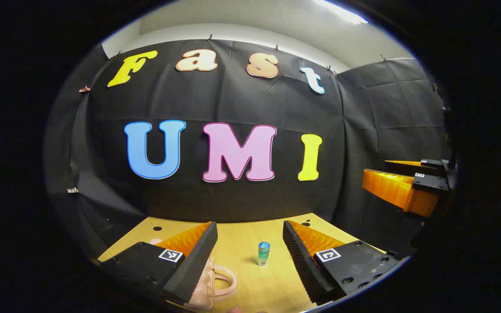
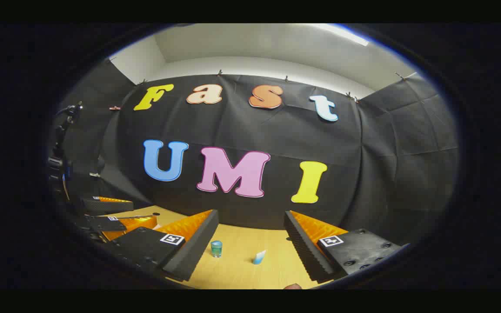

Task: First open the suitcase, pack the skin care products into it, and then close the suitcase.

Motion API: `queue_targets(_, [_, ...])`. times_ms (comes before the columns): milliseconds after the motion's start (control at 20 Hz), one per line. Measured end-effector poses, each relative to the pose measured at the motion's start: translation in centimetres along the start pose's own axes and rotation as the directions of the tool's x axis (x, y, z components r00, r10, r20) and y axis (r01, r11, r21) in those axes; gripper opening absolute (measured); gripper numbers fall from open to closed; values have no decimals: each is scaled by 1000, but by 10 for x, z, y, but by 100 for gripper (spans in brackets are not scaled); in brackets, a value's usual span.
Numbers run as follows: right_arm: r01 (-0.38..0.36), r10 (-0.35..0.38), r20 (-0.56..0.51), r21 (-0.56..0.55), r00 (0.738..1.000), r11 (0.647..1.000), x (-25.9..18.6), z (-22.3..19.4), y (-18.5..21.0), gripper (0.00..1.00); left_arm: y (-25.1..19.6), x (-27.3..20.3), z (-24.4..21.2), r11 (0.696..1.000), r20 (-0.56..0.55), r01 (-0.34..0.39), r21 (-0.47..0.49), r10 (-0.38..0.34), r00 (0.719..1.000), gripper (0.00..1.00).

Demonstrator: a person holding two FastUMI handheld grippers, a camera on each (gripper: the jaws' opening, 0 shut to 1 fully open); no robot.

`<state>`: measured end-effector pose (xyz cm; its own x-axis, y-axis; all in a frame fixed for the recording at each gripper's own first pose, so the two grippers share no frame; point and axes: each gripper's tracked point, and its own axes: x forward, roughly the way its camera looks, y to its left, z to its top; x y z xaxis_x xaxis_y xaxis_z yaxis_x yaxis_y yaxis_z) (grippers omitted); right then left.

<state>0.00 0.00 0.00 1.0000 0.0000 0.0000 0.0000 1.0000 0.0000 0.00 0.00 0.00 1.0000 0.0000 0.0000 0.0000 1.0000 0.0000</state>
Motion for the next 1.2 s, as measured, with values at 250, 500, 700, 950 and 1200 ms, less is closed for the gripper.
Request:
queue_targets(250, [21, -20, -14, 18, 1000, 1000, 3, -3, -9, 94, 2, 3, 1, 1000, 15, 9, 15, -9, 1000, 95])
queue_targets(500, [27, -27, -12, 17, 1000, 999, 7, -4, -11, 96, 5, 6, -3, 1000, -1, 10, 16, -10, 1000, 95])
queue_targets(700, [30, -30, -15, 21, 999, 999, 11, -5, -10, 96, 10, 6, -5, 999, 0, 8, 38, -8, 1000, 95])
queue_targets(950, [39, -39, -14, -4, 999, 999, 14, -5, -10, 94, 9, 12, -26, 1000, -54, 29, 11, -29, 998, 95])
queue_targets(1200, [26, -26, 6, -31, 1000, 999, 15, -1, 0, 94, 10, 21, -59, 997, -143, 75, 18, -72, 987, 95])
